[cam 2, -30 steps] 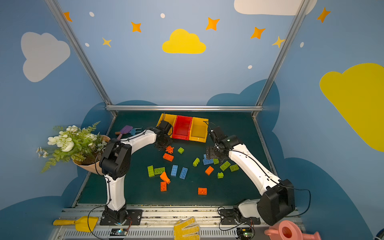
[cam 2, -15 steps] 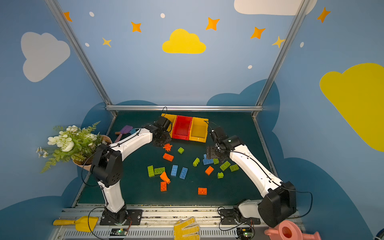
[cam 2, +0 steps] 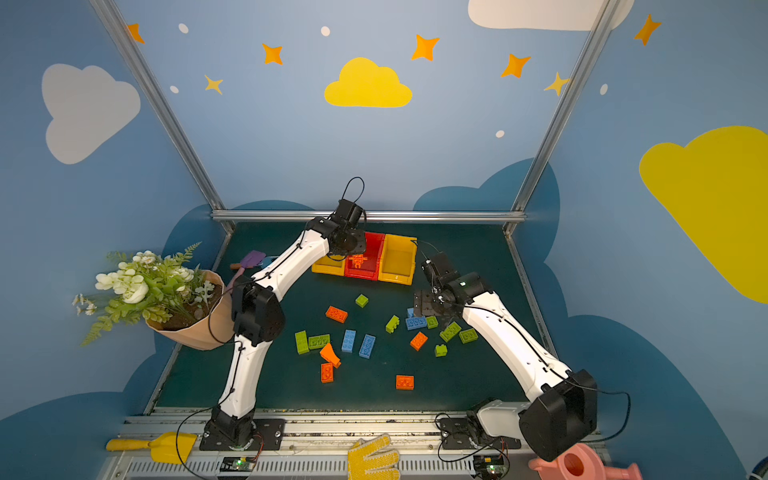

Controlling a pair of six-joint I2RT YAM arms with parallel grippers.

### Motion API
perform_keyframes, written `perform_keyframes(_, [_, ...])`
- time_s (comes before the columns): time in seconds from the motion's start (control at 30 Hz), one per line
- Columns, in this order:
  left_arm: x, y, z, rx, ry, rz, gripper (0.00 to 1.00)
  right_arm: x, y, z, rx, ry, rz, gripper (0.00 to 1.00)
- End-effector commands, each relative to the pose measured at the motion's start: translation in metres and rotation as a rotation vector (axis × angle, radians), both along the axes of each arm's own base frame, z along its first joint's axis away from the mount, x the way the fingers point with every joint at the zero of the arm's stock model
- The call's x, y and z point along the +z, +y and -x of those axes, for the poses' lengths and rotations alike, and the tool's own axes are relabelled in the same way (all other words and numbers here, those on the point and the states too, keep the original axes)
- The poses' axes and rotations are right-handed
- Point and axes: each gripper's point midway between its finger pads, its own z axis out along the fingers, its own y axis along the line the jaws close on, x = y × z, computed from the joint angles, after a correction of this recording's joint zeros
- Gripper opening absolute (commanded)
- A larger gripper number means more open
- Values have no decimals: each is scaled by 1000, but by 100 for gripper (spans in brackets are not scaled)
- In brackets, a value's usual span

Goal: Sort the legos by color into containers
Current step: 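Carry the orange connector piece over the red bin with the left gripper, then release the orange piece into the red bin and withdraw the left gripper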

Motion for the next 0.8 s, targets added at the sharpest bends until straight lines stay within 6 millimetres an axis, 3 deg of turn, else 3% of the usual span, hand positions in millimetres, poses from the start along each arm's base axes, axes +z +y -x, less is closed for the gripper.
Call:
perform_keyframes(0.0, [-25, 8, 0, -55, 90, -68, 23, 10, -6, 4, -31, -23, -11, 94])
perform_keyframes(0.2, [-35, 4, -26, -53, 57, 18, 28, 8, -9, 6, -47, -21, -2, 94])
perform_keyframes(0.23, [-36, 3, -29, -53, 47, 23, 33, 7, -9, 5, -48, -19, 1, 94])
perform_keyframes(0.33, [-31, -2, -36, -59, 29, 62, 67, 9, -7, 1, -46, -18, 5, 94])
perform_keyframes(0.37, [-28, -5, -37, -61, 25, 80, 70, 9, -7, 0, -43, -17, 9, 94])
perform_keyframes(0.6, [7, -9, -27, -20, 16, 175, 76, 15, 1, -11, -23, -23, 2, 94])
perform_keyframes(0.77, [15, 14, 6, 90, 71, 158, 77, 13, 13, -12, 20, -11, -37, 94])
